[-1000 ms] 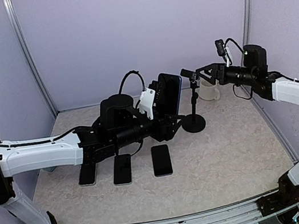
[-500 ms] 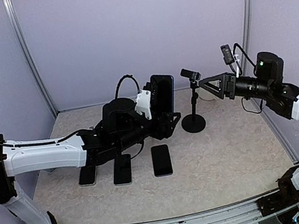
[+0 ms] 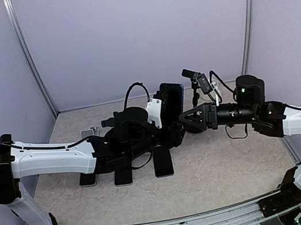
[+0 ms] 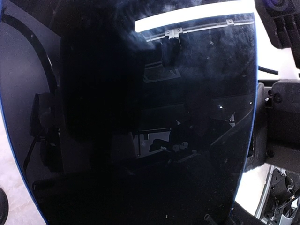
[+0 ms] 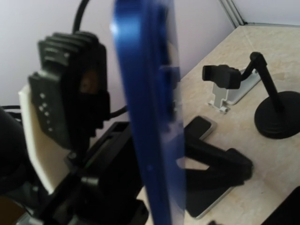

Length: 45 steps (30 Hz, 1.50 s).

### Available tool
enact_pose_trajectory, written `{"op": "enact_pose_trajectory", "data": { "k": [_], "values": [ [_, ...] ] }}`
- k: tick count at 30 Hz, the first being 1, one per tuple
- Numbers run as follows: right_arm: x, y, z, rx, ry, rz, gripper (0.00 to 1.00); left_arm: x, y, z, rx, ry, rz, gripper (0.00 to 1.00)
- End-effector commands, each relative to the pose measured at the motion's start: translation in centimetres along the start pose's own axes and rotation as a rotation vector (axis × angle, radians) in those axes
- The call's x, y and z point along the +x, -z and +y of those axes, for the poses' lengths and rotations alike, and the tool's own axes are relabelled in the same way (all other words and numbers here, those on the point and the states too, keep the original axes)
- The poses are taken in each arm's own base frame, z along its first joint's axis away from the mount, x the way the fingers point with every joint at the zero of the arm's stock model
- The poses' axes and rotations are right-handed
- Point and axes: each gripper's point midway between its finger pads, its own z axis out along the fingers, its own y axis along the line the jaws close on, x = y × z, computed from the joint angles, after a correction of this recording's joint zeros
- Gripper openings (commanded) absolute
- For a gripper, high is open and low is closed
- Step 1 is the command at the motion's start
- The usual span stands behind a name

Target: Remove the phone from the phone stand

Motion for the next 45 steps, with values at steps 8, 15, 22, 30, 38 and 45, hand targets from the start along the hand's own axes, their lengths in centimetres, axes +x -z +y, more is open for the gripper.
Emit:
{"op": "enact_pose_trajectory", "data": {
  "k": [8,15,22,30,38,45],
  "values": [
    [-1.1,-1.5,-0.8,0.035,-0.031,-0.080,0.18,-2.5,0.6,-1.0,0.004,0.012,-0.102,0.14],
    [-0.8,-2.2,-1.1,0.034,-0.068,-0.073,0.00,-2.0,0.4,-1.0,-0.003,0.003,-0.091,0.16],
    [-0.9,-1.4,-2.0,0.114,-0.075,-0.070,0.00,-1.3,0.8,-0.9,0.002,-0.021,-0.061,0.57],
    [-1.1,0.0,-3.5,0.182,-0.105,-0.070,0.00,0.2,2.1,-1.9,0.096,-0.056,-0.029,0.99],
    [2.0,2.8,-6.5,0.257,-0.161,0.046,0.00,1.9,5.1,-2.3,0.186,-0.065,-0.007,0.99],
    [6.8,5.4,-9.7,0.322,-0.245,0.164,0.00,1.1,7.0,-0.9,0.156,-0.056,-0.037,0.99]
  ]
}}
